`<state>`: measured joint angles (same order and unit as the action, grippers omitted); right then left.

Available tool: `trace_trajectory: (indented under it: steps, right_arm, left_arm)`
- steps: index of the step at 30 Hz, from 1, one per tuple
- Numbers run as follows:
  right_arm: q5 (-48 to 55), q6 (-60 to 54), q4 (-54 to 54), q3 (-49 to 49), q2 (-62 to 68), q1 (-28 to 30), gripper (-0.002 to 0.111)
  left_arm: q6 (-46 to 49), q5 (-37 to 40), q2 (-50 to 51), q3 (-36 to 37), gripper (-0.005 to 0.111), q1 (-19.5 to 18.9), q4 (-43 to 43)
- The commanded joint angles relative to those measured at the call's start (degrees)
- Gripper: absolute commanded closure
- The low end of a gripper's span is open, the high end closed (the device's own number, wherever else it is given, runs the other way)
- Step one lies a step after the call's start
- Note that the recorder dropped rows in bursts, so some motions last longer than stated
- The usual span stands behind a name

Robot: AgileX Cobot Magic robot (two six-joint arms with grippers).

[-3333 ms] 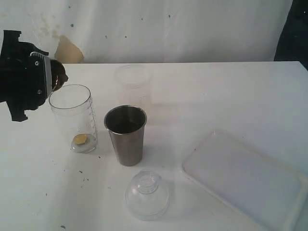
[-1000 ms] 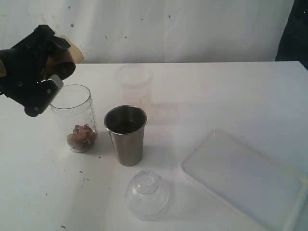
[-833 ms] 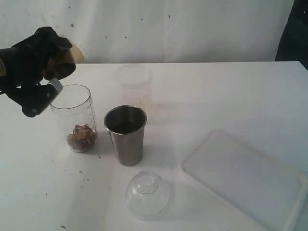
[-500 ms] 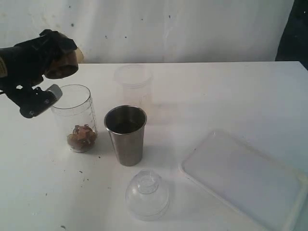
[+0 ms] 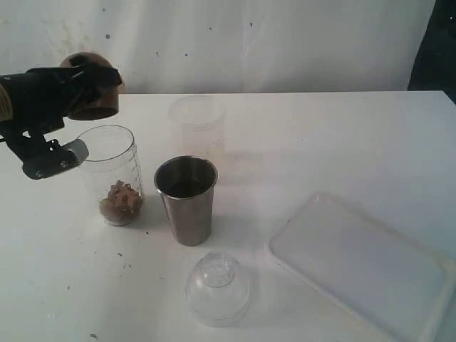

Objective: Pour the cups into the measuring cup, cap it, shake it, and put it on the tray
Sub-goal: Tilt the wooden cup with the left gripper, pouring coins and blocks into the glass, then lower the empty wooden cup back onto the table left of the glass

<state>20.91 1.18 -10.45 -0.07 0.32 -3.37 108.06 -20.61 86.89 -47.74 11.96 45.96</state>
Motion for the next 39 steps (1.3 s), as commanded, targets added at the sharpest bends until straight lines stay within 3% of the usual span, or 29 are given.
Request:
trace_trajectory:
  steps: [1, 14, 22, 29, 34, 36, 39]
  right_arm:
    - [-0.79, 0.13, -0.11, 0.07, -0.32, -0.19, 0.108]
    - [-0.79, 0.13, -0.11, 0.07, -0.32, -0.19, 0.108]
    - [-0.79, 0.13, -0.11, 0.07, -0.32, -0.19, 0.108]
    - [-0.79, 0.13, -0.11, 0.07, -0.32, -0.19, 0.108]
    - [-0.79, 0.13, -0.11, 0.07, -0.32, -0.19, 0.108]
    - [-0.79, 0.13, -0.11, 0.07, -0.32, -0.19, 0.108]
    - [-0.79, 0.13, -0.11, 0.07, -0.32, -0.19, 0.108]
  left_arm:
    - [-0.49, -0.32, -0.14, -0.30, 0.107, 0.15, -2.87]
    - [-0.49, 8.42, -0.14, -0.30, 0.107, 0.15, -31.90]
    - [-0.73, 14.68, -0.14, -0.30, 0.107, 0.15, -33.55]
    - [-0.73, 14.58, -0.14, -0.30, 0.107, 0.15, -33.31]
    - [-2.38, 6.69, -0.14, -0.30, 0.107, 0.15, -36.37]
    - [-8.15, 1.57, -0.14, -0.30, 0.107, 0.15, -40.16]
    - [-25.40, -6.77, -0.14, -0.30, 0.107, 0.15, -45.59]
